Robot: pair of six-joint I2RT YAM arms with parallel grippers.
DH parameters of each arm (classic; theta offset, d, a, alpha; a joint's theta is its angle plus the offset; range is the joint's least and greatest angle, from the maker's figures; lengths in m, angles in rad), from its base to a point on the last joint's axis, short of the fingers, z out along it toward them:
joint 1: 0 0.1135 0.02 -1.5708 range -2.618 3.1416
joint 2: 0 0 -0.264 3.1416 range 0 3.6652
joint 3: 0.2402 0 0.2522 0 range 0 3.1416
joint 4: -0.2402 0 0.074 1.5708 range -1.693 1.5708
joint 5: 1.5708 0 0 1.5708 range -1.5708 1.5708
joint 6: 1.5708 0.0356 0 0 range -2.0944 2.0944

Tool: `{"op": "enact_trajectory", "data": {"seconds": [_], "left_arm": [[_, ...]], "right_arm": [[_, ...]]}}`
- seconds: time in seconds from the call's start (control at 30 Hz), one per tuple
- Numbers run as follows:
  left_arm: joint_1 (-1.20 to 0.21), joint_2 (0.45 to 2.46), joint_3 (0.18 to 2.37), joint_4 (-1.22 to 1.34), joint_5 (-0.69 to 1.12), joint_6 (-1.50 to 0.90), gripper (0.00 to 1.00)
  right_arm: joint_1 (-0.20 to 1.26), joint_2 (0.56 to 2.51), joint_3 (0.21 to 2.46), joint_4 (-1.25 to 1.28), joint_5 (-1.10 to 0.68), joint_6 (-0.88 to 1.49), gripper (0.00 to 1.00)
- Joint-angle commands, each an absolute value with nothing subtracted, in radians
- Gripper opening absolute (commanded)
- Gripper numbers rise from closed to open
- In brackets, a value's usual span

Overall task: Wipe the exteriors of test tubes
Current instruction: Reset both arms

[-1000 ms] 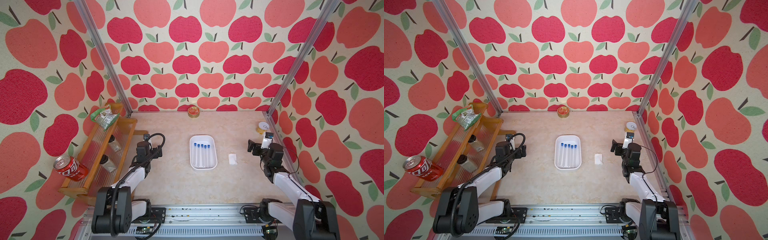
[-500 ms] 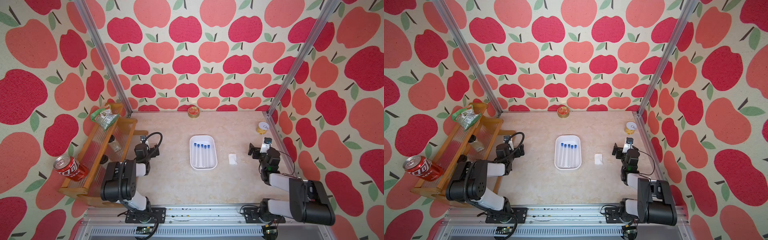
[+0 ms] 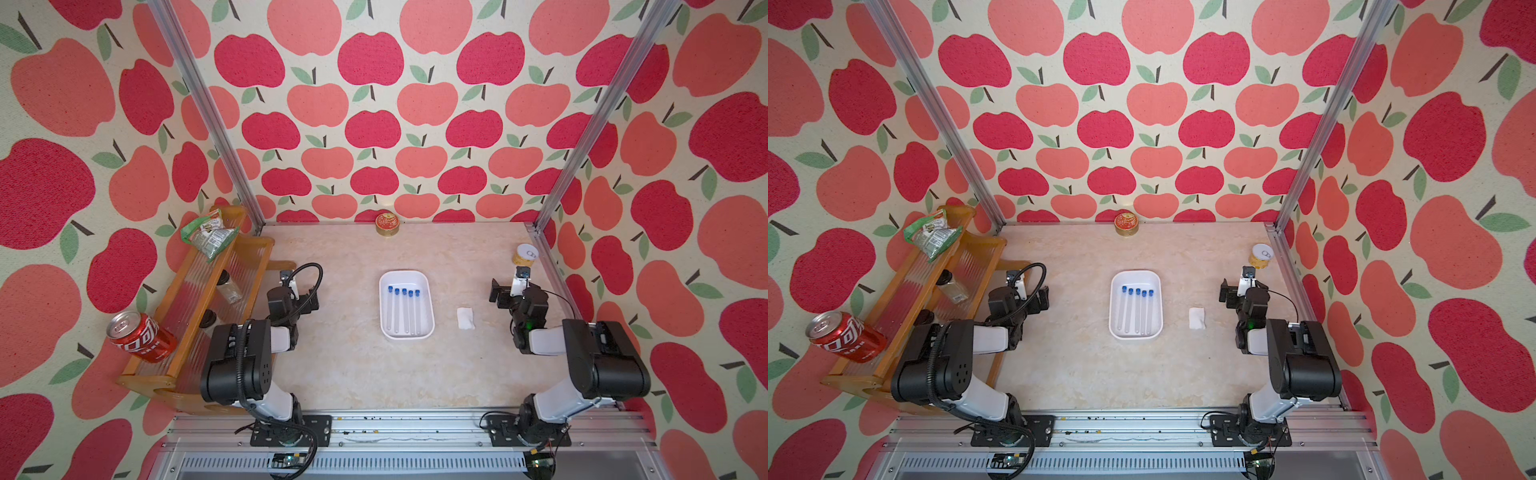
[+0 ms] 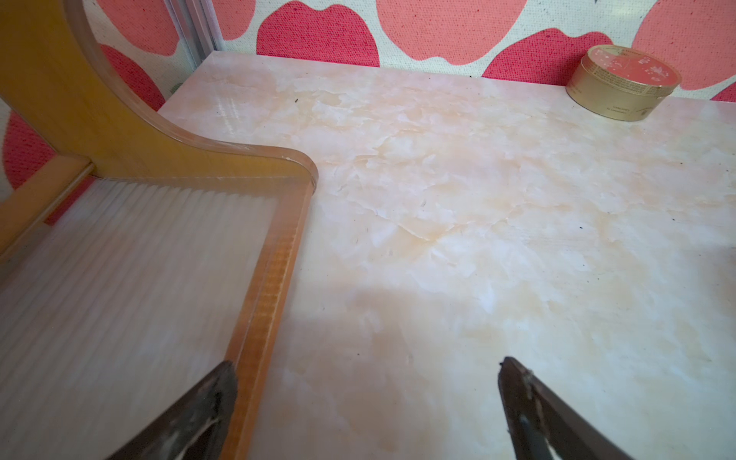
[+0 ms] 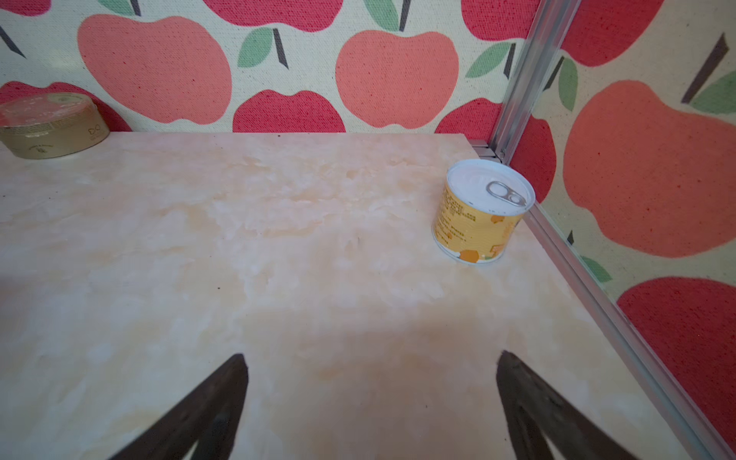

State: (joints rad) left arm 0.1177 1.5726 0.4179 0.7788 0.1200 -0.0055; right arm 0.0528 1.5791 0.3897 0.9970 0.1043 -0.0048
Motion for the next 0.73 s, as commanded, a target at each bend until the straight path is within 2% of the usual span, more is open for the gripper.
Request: {"op": "enact_trajectory", "data": {"seconds": [0.0, 0.7], "left_arm": [[0.112, 1.568, 0.434, 0.777, 0.11, -0.002, 1.0], [0.11, 1.568, 0.434, 0.776, 0.109, -0.002, 1.0]], "right_arm": [[0.06, 1.564, 0.401, 0.88, 0.138, -0.04, 0.99], [0.06, 1.555, 0.398, 0.871, 0.14, -0.037, 0.99]]}}
